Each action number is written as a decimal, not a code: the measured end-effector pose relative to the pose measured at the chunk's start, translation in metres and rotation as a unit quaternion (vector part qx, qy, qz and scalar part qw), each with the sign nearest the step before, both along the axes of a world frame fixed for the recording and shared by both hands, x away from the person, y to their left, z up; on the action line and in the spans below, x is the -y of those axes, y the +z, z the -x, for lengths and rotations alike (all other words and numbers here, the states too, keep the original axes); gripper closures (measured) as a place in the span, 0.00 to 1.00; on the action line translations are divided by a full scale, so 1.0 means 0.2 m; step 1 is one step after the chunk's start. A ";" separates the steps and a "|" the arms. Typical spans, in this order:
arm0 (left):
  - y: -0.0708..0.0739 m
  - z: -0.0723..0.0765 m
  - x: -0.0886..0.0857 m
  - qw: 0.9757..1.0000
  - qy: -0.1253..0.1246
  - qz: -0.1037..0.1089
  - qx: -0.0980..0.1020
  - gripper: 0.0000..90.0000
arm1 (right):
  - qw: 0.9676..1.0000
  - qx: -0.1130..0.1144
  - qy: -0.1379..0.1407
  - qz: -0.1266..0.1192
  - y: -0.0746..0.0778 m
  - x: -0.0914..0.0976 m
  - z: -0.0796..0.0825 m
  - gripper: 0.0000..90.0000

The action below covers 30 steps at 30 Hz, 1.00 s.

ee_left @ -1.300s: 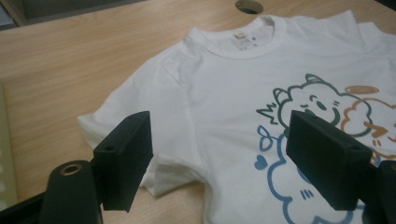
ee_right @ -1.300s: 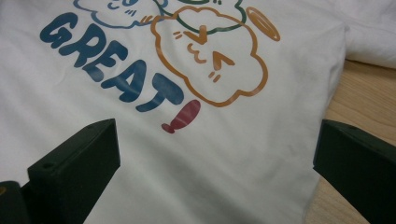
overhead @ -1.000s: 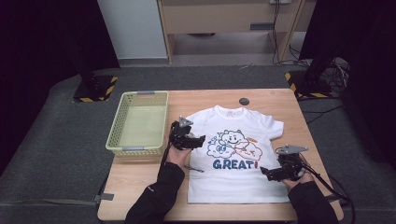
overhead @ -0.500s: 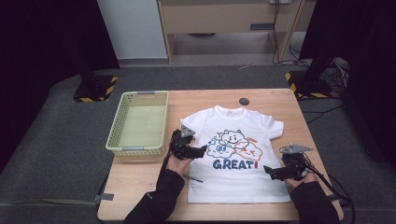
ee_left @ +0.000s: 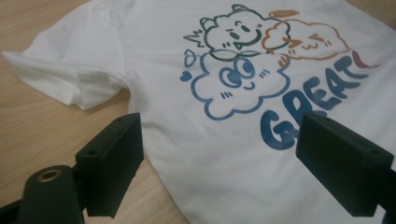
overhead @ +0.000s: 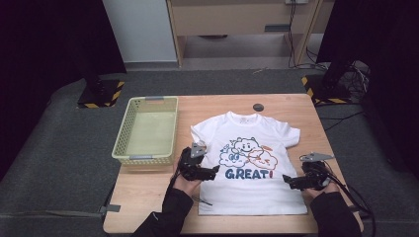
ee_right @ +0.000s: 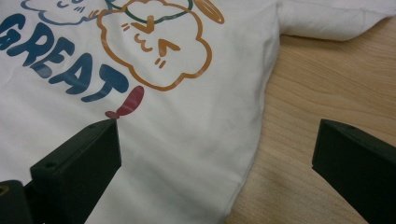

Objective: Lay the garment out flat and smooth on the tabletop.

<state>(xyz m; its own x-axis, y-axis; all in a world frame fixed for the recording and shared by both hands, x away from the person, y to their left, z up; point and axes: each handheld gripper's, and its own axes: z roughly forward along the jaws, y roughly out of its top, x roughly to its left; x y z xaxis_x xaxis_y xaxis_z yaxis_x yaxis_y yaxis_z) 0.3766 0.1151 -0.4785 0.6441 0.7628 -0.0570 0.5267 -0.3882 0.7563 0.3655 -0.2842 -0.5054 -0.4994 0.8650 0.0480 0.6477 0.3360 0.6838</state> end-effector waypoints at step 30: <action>-0.08 0.17 -0.31 0.998 0.013 -0.041 -0.034 0.07 | 1.000 -0.005 -0.018 0.015 -0.02 0.05 0.01 0.01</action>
